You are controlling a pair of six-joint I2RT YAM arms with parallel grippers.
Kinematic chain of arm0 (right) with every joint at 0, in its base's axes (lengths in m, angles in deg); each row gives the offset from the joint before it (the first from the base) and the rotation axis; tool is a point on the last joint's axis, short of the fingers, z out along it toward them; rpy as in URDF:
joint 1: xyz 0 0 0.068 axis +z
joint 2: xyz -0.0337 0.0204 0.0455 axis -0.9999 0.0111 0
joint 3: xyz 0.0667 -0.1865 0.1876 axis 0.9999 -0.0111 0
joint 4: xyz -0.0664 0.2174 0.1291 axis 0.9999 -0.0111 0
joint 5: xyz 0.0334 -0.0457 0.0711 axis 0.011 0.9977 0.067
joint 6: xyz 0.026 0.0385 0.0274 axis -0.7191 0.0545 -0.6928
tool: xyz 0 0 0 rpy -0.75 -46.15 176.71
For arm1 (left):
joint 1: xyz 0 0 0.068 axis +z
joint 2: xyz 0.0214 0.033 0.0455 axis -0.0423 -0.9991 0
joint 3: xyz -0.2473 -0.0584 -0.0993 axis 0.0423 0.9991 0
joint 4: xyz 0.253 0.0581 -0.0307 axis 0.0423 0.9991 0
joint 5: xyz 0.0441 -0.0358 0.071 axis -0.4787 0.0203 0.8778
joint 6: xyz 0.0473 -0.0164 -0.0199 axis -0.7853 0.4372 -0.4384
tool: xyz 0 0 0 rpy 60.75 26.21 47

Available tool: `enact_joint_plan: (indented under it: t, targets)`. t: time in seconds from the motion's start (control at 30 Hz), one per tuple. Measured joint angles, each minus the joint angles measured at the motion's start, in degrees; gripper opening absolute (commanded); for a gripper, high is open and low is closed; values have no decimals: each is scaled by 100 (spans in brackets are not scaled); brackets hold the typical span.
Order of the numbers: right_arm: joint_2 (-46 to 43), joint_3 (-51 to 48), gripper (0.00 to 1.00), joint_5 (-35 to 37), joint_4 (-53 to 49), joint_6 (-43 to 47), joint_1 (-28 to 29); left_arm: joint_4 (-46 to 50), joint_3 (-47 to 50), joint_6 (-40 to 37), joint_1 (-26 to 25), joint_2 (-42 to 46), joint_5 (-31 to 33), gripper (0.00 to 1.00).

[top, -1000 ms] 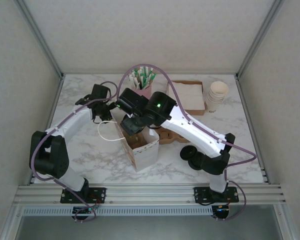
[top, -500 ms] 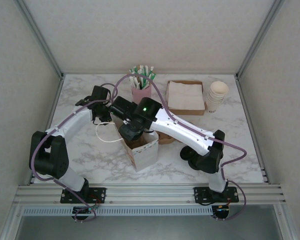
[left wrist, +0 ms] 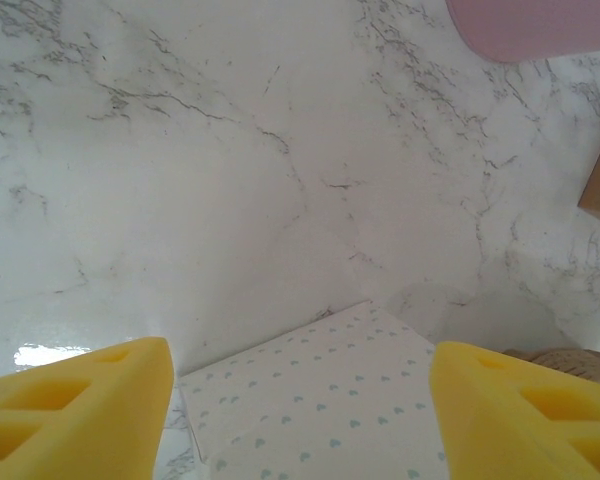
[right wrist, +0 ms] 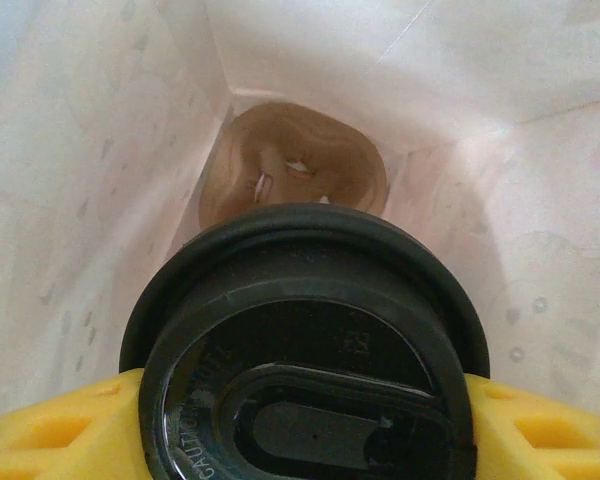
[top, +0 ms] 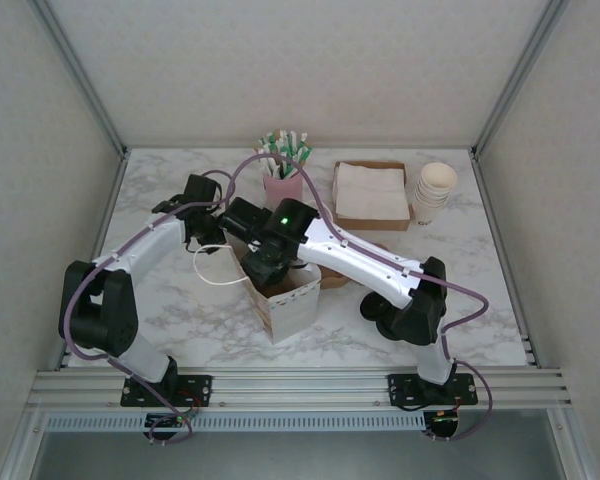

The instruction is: Pack the takeout coffee

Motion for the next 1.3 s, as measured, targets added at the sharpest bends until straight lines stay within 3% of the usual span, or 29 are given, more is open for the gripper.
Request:
enact_joint_plan:
  t: [0.77, 1.3]
  targets:
    - [396, -385, 50, 66, 754, -109, -133, 96, 188, 92, 2, -46, -179, 67]
    - [568, -385, 49, 59, 925, -127, -133, 577, 197, -42, 278, 35, -328, 67]
